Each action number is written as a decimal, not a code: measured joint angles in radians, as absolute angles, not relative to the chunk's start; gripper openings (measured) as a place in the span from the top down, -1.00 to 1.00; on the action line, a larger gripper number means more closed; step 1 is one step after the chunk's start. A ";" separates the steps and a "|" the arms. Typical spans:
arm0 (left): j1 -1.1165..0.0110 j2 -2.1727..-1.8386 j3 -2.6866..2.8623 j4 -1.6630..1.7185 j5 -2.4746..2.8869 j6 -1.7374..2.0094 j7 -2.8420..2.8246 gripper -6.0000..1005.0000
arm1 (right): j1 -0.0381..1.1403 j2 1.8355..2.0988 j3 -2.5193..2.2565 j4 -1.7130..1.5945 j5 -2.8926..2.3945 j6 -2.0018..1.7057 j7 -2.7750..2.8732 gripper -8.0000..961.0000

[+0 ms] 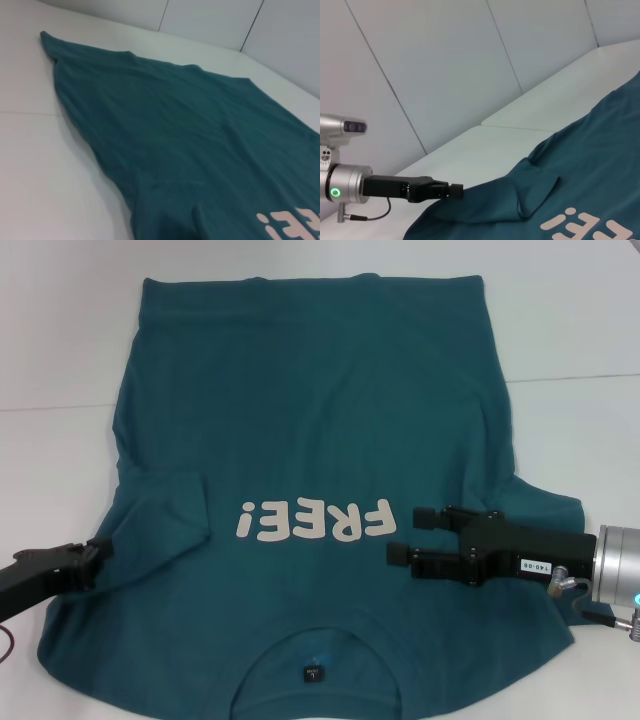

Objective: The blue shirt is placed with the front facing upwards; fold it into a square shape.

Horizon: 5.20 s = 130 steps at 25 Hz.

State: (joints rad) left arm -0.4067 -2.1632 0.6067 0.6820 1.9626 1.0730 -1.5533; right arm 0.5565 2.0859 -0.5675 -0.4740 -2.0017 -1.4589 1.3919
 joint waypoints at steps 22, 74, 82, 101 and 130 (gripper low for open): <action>-0.376 -2.165 0.615 0.667 1.965 1.294 -1.591 0.99 | 0.555 2.086 -0.569 -0.474 -2.002 -1.459 1.390 -0.90; -0.417 -2.157 0.654 0.668 2.000 1.554 -1.354 -0.75 | 0.405 1.911 -0.553 -0.663 -2.135 -1.345 2.126 -0.89; -0.425 -2.156 0.655 0.669 2.011 1.551 -1.348 -0.75 | 0.446 1.947 -0.557 -0.695 -2.140 -1.254 2.140 -0.89; -0.441 -2.151 0.655 0.691 2.072 1.544 -1.344 -0.75 | 0.520 1.990 -0.574 -0.642 -2.233 -1.133 2.144 -0.89; -0.454 -2.149 0.656 0.692 2.086 1.537 -1.351 -0.75 | 0.523 2.001 -0.601 -0.634 -2.233 -1.080 2.150 0.35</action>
